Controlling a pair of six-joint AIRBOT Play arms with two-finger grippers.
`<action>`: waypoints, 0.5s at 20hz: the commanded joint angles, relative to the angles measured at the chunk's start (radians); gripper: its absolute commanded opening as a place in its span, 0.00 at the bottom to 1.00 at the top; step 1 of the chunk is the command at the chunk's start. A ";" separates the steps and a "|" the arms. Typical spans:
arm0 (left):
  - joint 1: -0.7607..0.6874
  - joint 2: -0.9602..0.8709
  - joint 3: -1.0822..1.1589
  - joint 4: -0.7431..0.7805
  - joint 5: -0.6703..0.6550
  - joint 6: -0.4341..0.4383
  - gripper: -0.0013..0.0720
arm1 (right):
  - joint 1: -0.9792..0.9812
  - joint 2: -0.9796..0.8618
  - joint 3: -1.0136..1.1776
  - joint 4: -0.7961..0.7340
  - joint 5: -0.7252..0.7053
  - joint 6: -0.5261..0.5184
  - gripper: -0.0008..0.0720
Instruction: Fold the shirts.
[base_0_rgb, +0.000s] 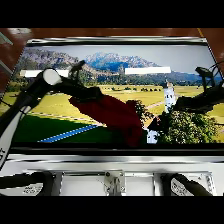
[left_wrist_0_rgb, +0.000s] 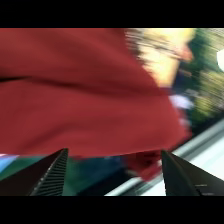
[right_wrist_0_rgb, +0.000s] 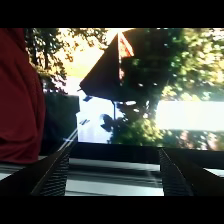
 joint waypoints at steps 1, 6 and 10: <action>0.184 0.015 -0.046 0.049 -0.161 0.038 0.93 | 0.000 -0.089 -0.051 0.043 -0.015 -0.011 0.94; 0.241 -0.035 -0.219 0.045 0.013 0.038 0.94 | 0.000 -0.185 -0.069 0.129 -0.023 -0.010 0.94; 0.218 -0.154 -0.221 -0.040 0.094 0.052 0.94 | 0.000 -0.231 -0.069 0.205 -0.017 -0.051 0.95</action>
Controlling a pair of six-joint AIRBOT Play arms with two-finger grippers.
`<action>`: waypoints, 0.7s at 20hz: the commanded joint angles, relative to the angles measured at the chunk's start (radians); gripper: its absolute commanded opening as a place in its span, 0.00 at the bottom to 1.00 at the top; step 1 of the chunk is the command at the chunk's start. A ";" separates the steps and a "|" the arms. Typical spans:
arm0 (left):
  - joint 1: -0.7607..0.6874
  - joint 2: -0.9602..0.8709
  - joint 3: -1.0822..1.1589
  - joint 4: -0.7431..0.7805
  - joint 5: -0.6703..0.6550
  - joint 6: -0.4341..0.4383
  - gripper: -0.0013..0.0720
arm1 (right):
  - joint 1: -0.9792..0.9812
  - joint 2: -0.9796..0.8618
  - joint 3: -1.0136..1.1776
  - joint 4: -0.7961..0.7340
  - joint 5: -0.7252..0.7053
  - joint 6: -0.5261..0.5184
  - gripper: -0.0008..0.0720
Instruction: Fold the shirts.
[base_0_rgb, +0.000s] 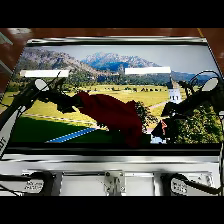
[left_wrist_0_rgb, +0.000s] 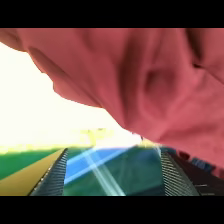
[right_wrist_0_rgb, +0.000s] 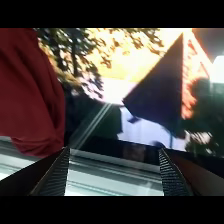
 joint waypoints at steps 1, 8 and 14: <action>-0.010 -0.089 -0.020 -0.085 0.104 0.033 0.94 | 0.001 -0.053 -0.003 0.063 0.020 -0.031 0.95; -0.046 -0.200 -0.017 -0.139 0.188 0.030 0.74 | 0.002 -0.092 -0.047 0.224 0.032 -0.080 0.95; -0.046 -0.196 0.028 -0.139 0.145 0.101 0.07 | 0.002 -0.092 -0.266 0.408 -0.045 -0.173 0.95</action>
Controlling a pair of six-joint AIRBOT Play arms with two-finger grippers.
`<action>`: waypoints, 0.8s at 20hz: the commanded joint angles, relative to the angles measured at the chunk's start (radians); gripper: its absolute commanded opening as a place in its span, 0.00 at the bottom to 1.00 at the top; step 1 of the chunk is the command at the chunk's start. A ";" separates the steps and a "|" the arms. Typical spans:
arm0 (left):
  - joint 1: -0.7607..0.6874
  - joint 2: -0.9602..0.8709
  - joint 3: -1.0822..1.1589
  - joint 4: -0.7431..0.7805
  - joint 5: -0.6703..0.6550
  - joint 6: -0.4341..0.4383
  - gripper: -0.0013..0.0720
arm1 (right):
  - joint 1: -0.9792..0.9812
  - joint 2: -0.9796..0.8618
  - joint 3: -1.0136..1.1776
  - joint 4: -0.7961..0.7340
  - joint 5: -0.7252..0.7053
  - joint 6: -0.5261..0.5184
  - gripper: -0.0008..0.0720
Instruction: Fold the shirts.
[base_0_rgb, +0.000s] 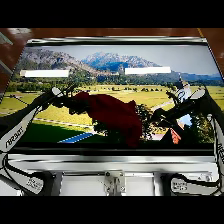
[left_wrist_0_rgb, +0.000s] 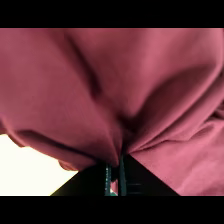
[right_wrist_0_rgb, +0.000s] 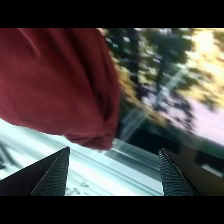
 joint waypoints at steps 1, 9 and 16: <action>-0.002 -0.002 0.032 -0.006 -0.036 0.036 0.07 | 0.007 -0.002 -0.119 0.164 -0.060 -0.085 0.95; -0.002 0.024 0.092 -0.006 -0.080 0.037 0.07 | 0.286 -0.002 -0.179 0.076 -0.400 -0.039 0.63; -0.001 0.220 0.095 0.013 0.003 0.091 0.07 | 0.278 0.126 -0.090 0.022 -0.322 -0.108 0.10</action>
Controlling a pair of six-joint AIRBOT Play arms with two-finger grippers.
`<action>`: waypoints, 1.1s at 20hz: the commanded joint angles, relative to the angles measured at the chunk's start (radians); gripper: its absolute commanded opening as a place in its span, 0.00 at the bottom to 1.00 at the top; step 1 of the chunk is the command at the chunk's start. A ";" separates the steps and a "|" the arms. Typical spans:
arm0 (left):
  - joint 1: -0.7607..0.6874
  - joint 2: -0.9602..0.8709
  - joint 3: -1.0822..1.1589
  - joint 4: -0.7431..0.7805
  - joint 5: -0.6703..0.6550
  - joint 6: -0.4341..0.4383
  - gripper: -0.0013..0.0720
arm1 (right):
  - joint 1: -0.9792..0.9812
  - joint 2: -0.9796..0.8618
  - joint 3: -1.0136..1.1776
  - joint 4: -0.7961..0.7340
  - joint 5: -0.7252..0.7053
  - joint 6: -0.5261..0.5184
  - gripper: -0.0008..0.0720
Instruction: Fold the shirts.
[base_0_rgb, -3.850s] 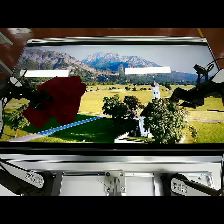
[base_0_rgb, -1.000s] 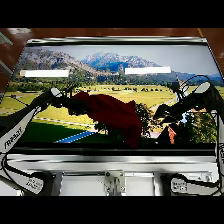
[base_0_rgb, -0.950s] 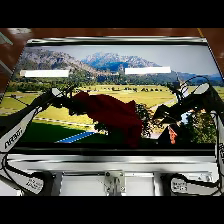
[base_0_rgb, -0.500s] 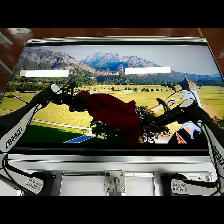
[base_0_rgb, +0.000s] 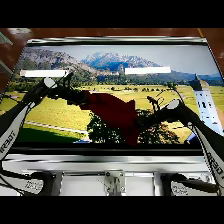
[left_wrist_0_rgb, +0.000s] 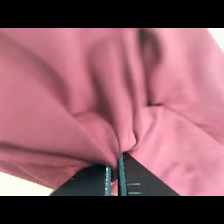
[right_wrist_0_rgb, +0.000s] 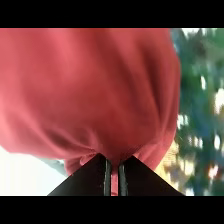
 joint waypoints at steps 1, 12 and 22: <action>0.001 0.144 0.014 0.006 0.048 0.067 0.07 | 0.007 0.123 0.090 -0.077 0.030 -0.051 0.11; 0.001 0.801 0.278 0.006 0.069 0.129 0.07 | 0.008 0.647 0.726 -0.290 0.114 0.078 0.10; 0.001 0.867 0.119 0.133 -0.383 -0.006 0.07 | 0.008 0.607 0.778 -0.475 0.710 0.188 0.10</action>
